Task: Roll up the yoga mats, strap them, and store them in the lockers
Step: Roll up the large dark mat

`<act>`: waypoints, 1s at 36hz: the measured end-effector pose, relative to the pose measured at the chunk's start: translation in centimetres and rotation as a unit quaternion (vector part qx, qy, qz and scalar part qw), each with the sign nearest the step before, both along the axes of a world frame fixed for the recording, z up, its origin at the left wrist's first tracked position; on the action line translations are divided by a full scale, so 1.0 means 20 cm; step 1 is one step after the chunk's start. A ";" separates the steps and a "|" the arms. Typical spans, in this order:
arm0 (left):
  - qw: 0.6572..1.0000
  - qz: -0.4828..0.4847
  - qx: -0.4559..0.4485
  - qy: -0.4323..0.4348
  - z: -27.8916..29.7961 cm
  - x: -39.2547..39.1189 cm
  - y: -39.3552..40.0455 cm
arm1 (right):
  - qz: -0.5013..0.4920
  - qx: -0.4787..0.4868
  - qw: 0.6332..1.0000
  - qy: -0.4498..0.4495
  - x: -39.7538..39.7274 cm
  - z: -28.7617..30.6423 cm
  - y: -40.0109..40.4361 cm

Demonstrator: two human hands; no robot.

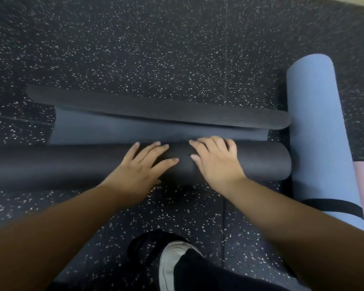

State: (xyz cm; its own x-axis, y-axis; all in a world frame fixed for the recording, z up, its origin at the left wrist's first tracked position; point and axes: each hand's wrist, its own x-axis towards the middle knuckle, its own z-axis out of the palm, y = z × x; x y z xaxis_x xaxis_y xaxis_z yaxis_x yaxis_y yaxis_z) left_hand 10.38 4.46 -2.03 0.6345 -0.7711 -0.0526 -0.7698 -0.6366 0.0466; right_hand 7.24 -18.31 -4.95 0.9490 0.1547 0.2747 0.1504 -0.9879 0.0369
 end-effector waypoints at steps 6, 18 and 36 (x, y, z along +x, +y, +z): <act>0.994 0.048 0.052 0.081 -0.01 0.02 -0.02 | -0.060 0.009 0.998 -0.032 0.07 0.00 0.03; 0.989 0.133 -0.005 0.071 0.05 0.16 -0.07 | -0.021 0.065 0.997 -0.041 -0.09 -0.03 -0.03; 0.981 0.139 0.135 -0.002 0.14 0.31 -0.27 | -0.068 0.091 0.985 0.132 -0.09 0.06 -0.15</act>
State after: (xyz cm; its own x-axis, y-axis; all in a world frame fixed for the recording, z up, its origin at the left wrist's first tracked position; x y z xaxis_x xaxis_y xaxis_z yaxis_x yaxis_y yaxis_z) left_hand 16.61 -0.90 0.79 0.8188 -0.5263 -0.2292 -0.5645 -0.8107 -0.1550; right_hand 5.45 -21.34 -3.71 0.9996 -0.0080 0.0269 -0.0034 -0.9863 -0.1651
